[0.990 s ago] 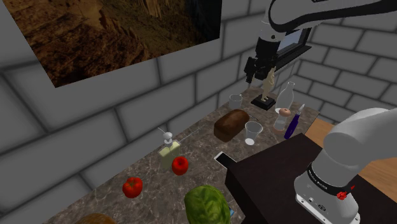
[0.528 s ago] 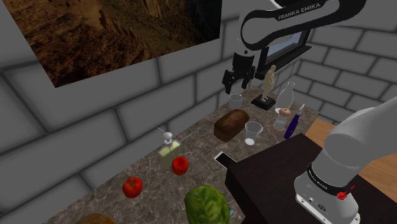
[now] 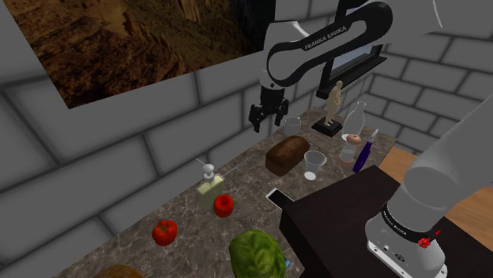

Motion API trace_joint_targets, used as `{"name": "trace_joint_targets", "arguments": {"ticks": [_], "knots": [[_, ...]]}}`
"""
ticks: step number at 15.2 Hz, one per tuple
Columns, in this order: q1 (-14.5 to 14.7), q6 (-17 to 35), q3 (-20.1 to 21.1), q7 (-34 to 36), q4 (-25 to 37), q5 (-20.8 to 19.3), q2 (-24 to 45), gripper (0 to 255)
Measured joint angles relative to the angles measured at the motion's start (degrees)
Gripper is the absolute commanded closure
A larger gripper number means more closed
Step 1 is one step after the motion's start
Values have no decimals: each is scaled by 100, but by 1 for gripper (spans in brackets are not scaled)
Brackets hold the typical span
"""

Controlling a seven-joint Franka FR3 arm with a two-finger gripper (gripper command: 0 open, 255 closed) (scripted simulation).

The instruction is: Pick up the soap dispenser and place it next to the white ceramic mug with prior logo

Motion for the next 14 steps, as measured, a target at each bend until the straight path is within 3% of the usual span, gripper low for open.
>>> {"name": "trace_joint_targets", "arguments": {"ticks": [8,14], "knots": [[270,553,390,974,1020,-534,1702,0],[702,771,397,1678,2013,-1068,3040,0]]}}
